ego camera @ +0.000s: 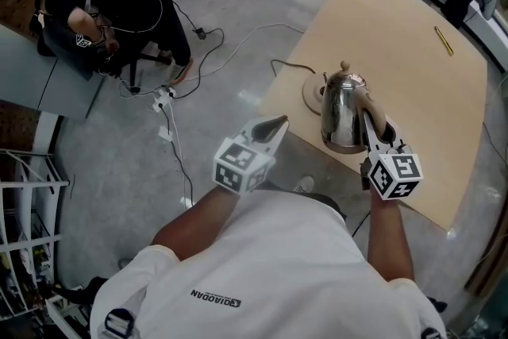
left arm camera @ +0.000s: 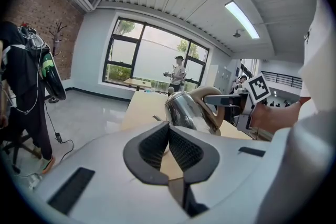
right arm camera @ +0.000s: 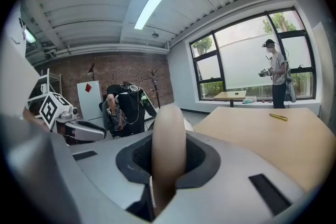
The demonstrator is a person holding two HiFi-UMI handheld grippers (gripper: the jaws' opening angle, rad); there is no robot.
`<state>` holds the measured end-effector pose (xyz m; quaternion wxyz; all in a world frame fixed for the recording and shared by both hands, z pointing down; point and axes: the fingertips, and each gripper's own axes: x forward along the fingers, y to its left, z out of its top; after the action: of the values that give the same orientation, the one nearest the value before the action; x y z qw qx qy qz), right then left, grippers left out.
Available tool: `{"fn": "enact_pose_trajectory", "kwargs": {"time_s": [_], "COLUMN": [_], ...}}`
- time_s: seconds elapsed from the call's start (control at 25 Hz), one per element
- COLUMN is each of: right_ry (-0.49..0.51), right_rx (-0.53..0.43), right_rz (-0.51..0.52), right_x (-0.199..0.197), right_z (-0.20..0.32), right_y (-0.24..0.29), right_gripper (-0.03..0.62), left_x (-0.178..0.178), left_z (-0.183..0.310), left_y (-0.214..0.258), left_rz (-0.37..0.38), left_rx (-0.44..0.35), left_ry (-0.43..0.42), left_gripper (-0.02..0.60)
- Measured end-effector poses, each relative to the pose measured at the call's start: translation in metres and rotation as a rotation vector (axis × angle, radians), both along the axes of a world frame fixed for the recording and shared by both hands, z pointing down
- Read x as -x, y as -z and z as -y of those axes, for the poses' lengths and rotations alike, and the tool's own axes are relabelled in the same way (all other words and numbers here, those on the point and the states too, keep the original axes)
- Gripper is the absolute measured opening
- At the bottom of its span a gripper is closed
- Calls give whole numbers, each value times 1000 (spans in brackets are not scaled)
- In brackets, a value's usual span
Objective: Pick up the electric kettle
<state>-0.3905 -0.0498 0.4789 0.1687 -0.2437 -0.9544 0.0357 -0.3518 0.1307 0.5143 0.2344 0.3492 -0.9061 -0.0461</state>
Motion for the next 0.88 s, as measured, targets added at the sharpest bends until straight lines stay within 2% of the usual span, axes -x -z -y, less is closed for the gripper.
{"fn": "enact_pose_trajectory", "kwargs": {"time_s": [0.36,0.52,0.68,0.88], "right_ry": [-56,-123,-225,-315], "right_rx": [20,20,28,41], "right_rz": [-25,-33,-28,-23], "right_x": [-23,-35,-55,-77], "right_z": [-20,-35,-52,-84], "right_y": [-12,-19,-17,-20], "right_gripper": [71,71,71,71], "left_x": [-1,-1,-1,-6], "left_z": [-22,-35,-47,-77], "left_y": [6,5,8,4], "left_rz": [11,19,26,34], "left_rx": [-4,-1,-13,-21], "left_ry": [-42,-114,-228,-308], "left_gripper": [-5,-5,-5,-5]}}
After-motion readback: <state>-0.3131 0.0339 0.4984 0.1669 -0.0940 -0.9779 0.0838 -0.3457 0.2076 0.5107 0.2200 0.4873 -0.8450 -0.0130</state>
